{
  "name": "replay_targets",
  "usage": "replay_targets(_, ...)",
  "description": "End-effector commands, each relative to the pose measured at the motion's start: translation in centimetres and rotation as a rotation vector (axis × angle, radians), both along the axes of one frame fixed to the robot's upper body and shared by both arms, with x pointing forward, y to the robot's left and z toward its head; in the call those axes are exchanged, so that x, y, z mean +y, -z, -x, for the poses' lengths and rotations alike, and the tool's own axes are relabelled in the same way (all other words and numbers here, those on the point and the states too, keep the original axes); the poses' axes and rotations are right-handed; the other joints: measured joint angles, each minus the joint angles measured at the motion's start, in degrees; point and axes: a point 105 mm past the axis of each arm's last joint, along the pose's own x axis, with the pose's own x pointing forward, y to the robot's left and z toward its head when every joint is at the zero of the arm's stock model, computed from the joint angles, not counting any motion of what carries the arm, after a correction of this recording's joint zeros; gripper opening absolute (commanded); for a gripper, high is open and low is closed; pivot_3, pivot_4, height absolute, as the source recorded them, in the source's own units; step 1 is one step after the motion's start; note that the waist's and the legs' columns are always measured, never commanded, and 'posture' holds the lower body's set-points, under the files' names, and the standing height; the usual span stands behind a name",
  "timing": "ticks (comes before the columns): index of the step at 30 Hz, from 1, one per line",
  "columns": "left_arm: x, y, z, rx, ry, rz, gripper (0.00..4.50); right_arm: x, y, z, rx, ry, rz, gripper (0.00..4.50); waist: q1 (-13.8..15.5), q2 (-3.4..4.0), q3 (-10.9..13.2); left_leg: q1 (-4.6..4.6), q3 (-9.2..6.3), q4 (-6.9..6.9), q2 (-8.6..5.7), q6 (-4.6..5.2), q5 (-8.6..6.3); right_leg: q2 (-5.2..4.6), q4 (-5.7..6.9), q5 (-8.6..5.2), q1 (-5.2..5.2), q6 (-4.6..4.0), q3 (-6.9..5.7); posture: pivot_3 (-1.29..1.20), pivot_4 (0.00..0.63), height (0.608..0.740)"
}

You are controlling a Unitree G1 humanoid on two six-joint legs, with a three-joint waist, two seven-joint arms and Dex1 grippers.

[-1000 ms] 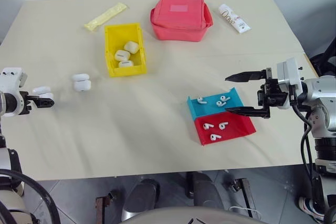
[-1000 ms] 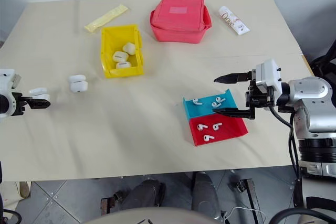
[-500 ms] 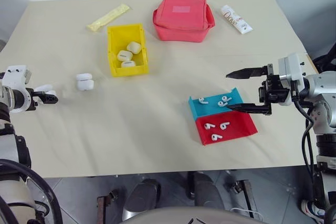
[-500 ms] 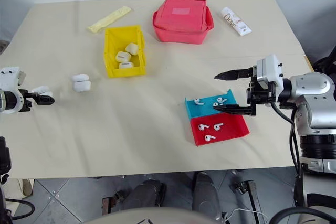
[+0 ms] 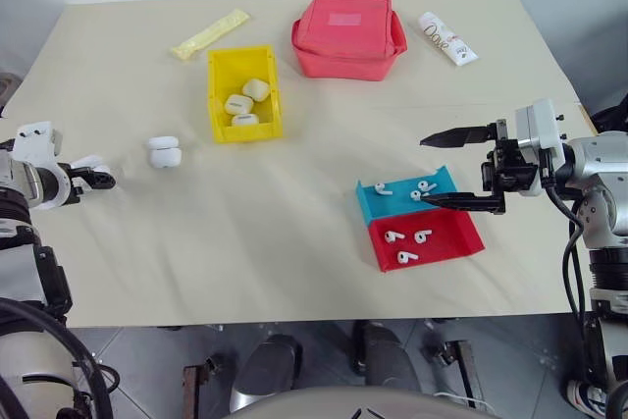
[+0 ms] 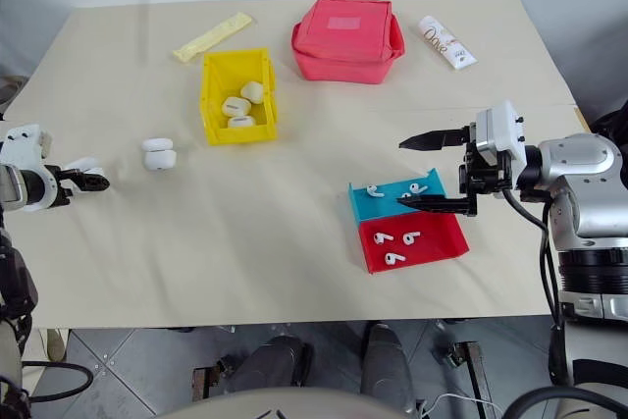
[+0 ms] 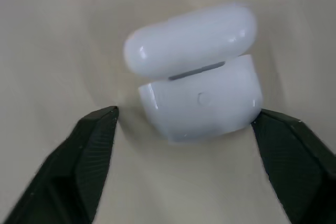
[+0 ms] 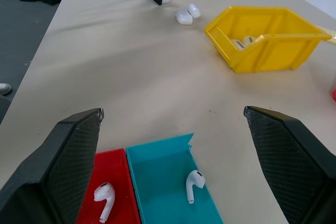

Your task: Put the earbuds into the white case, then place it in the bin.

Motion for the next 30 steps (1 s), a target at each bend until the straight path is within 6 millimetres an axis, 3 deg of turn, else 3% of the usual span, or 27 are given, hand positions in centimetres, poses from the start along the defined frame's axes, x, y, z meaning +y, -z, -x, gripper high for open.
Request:
replay_targets(1,0.0,1.6,0.4,0.045,-0.030,-0.003,2.92,0.1,-1.0,0.3,-0.031,-0.022,0.003,4.50,-0.10,0.00,0.00,0.01,0.00,0.00,0.01,-0.01,0.00,0.01,0.00,0.00,0.00,0.00,0.00,0.00,0.150,0.740)
replay_targets(10,0.2,-0.1,0.0,-0.020,0.064,-0.047,0.05,-0.4,-1.2,0.4,-0.039,0.002,0.005,4.50,-0.74,-0.03,0.00,-0.02,0.03,-0.01,0.07,-0.04,-0.01,0.05,0.01,0.00,-0.07,0.00,0.02,0.00,0.150,0.740)
replay_targets(16,1.0,-0.8,1.3,-0.068,0.114,-0.083,0.02,-0.6,-1.1,0.6,-0.037,0.017,0.008,4.50,-1.80,-0.17,-0.05,-0.26,0.04,-0.02,0.10,-0.04,-0.01,0.05,0.01,-0.01,-0.34,-0.01,0.05,0.00,0.150,0.740)
replay_targets(18,0.9,-2.0,1.2,-0.187,0.120,-0.095,0.02,-0.6,-1.2,0.6,-0.036,0.021,0.007,4.50,-1.99,-0.18,-0.05,-0.29,0.04,-0.02,0.10,-0.04,-0.01,0.04,0.00,-0.01,-0.37,-0.02,0.06,0.00,0.150,0.740)
replay_targets(19,0.6,-2.5,1.2,-0.237,0.121,-0.065,0.02,-0.7,-1.2,0.6,-0.036,0.023,0.009,4.50,-2.09,-0.23,-0.03,-0.29,0.06,-0.02,0.11,-0.03,-0.02,0.04,0.00,-0.01,-0.40,-0.03,0.09,0.00,0.150,0.740)
replay_targets(27,-3.4,-3.4,4.3,-0.156,0.223,0.101,0.02,-1.1,-1.5,0.6,-0.039,0.036,0.021,4.50,-1.87,-0.68,0.01,-0.44,0.07,0.01,0.13,-0.03,-0.04,0.02,-0.01,-0.03,-0.52,-0.05,0.36,0.00,0.150,0.740)
replay_targets(30,-4.0,-3.9,5.2,-0.133,0.243,0.086,0.89,-1.2,-1.6,0.6,-0.041,0.037,0.025,4.50,-1.85,-0.70,0.03,-0.43,0.07,0.01,0.14,-0.03,-0.04,0.04,-0.01,-0.03,-0.52,-0.06,0.41,0.00,0.150,0.740)
